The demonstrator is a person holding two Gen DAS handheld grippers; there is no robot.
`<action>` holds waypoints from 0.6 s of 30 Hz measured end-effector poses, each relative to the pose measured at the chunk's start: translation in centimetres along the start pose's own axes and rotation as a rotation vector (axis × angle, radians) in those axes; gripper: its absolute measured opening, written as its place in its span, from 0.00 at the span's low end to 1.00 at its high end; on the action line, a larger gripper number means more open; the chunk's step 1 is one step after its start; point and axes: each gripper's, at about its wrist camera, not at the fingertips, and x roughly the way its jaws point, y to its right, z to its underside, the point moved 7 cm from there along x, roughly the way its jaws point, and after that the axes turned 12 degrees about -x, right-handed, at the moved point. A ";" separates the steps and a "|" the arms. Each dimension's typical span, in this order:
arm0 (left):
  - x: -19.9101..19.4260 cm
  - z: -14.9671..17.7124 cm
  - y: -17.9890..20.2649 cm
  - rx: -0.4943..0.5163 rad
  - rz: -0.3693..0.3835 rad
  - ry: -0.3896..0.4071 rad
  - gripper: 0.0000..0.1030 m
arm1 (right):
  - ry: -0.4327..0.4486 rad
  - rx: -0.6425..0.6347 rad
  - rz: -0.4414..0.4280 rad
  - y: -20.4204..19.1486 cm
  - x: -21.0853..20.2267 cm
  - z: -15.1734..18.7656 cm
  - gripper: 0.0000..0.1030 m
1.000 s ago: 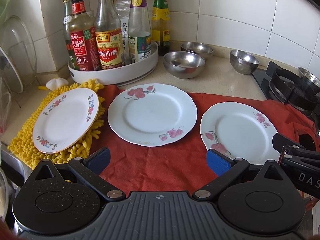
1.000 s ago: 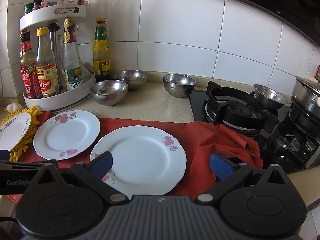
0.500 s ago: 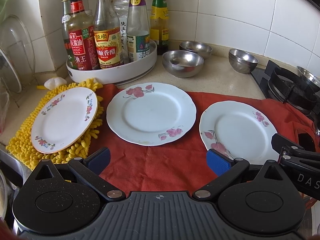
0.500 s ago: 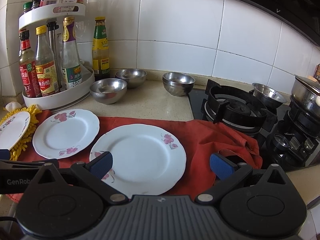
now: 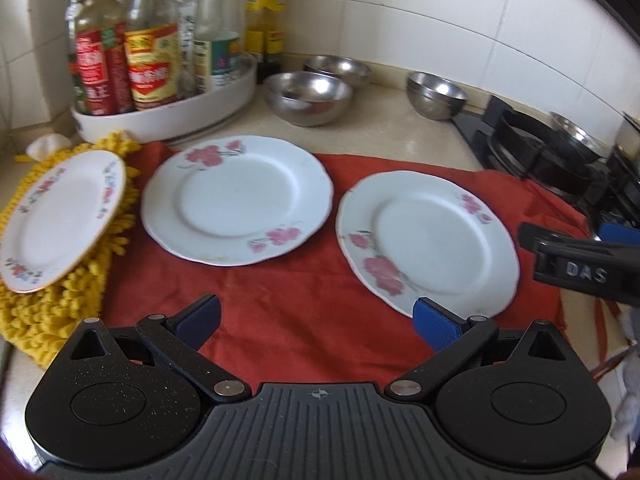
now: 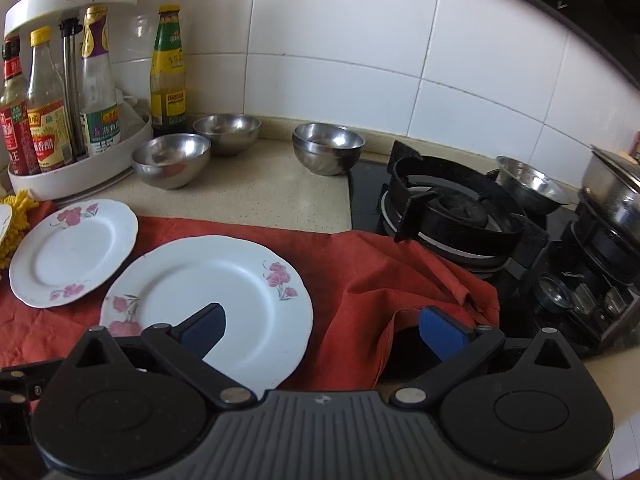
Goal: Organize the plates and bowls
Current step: 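Move the right gripper to the rim of the pink-flower plate by the stove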
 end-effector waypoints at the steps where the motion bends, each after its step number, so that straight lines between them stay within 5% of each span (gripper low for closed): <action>1: 0.3 0.0 0.3 0.004 0.003 -0.002 1.00 | -0.001 -0.011 -0.015 0.1 0.4 -0.1 0.98; 11: 3.5 -0.9 2.9 0.011 0.010 -0.040 1.00 | 0.038 -0.148 -0.194 -1.0 3.4 -1.6 0.97; 18: 5.6 -1.1 3.3 -0.042 -0.002 -0.083 1.00 | -0.006 -0.106 -0.370 -0.8 5.8 -1.5 0.81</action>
